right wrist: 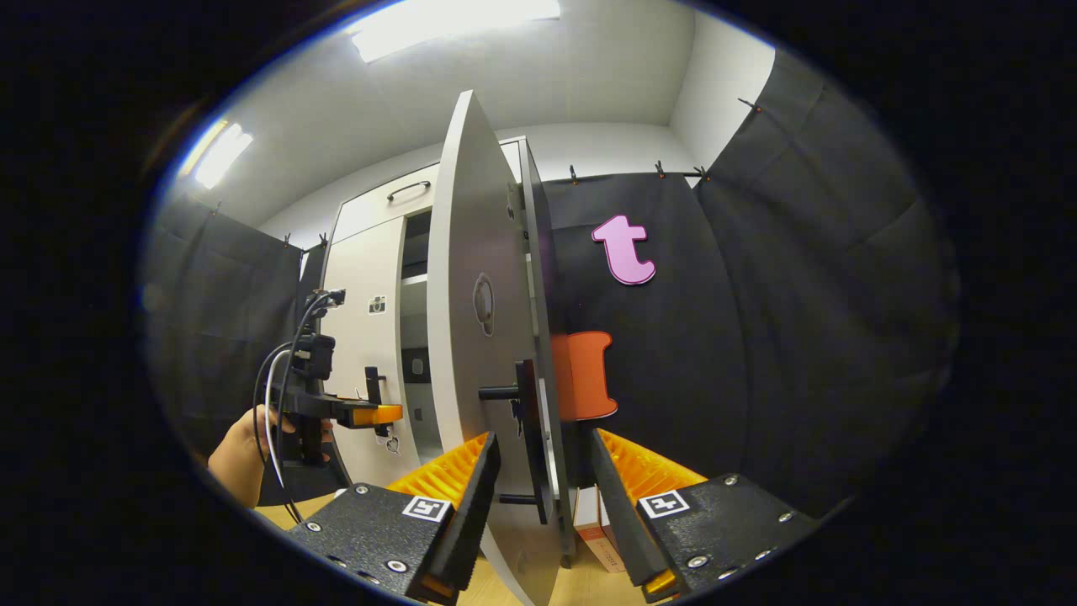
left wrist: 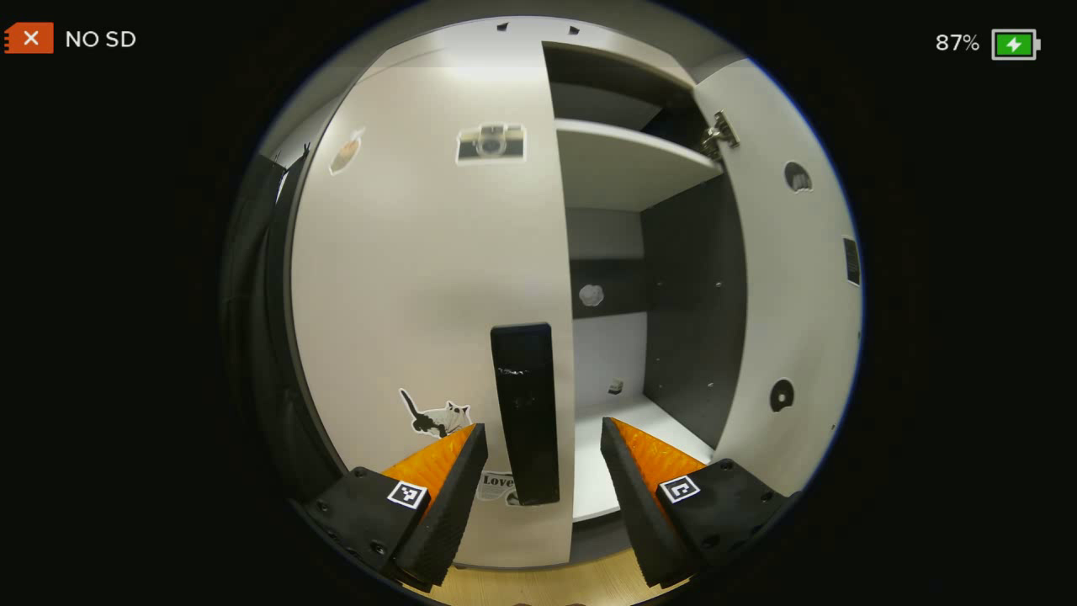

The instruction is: Open the right door of the double-door shoe cabinet with the right hand, and open the left door with the left hand.

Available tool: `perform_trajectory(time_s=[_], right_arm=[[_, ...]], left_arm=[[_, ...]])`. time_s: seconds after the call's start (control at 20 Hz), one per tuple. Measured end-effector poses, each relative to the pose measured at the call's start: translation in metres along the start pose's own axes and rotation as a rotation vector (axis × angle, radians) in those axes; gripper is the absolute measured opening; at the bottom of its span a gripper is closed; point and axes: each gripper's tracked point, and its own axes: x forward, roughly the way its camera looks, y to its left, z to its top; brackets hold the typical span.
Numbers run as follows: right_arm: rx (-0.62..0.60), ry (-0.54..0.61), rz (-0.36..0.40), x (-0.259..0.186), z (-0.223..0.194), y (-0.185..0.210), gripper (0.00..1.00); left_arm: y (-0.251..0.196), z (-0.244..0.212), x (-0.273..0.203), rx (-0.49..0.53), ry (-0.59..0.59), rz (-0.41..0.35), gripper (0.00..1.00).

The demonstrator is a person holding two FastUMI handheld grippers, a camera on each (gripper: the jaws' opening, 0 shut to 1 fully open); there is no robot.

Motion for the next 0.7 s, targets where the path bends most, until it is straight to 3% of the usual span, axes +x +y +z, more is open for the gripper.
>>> perform_trajectory(time_s=[0.1, 0.15, 0.3, 0.4, 0.45, 0.5, 0.55, 0.6, 0.7], right_arm=[[-0.022, 0.004, -0.006, 0.001, -0.003, -0.003, 0.70], [-0.025, 0.008, -0.008, 0.002, -0.005, -0.003, 0.72], [-0.023, 0.007, 0.001, -0.001, -0.005, 0.000, 0.73], [-0.026, 0.009, 0.001, -0.003, -0.005, -0.002, 0.73], [-0.020, 0.015, 0.002, -0.007, -0.006, -0.002, 0.76], [-0.010, 0.019, 0.008, -0.009, -0.006, 0.000, 0.77], [-0.008, 0.018, 0.012, -0.012, -0.006, 0.002, 0.82], [-0.012, 0.015, 0.012, -0.015, -0.005, 0.001, 0.77], [-0.024, 0.009, -0.001, -0.017, -0.002, -0.003, 0.77]], left_arm=[[-0.002, 0.004, -0.001, -0.012, -0.026, 0.008, 0.82], [-0.002, 0.005, 0.000, -0.032, -0.040, 0.016, 0.75], [0.003, 0.000, 0.004, -0.072, -0.037, 0.060, 0.70], [0.000, -0.002, 0.001, -0.085, -0.038, 0.049, 0.58], [-0.001, -0.002, 0.000, -0.069, -0.037, 0.055, 0.40], [-0.001, -0.002, 0.003, -0.058, -0.048, 0.066, 0.32], [-0.001, -0.002, 0.003, -0.054, -0.060, 0.071, 0.27], [-0.001, -0.002, 0.002, -0.058, -0.066, 0.066, 0.27], [-0.001, -0.002, 0.001, -0.071, -0.066, 0.050, 0.22]])
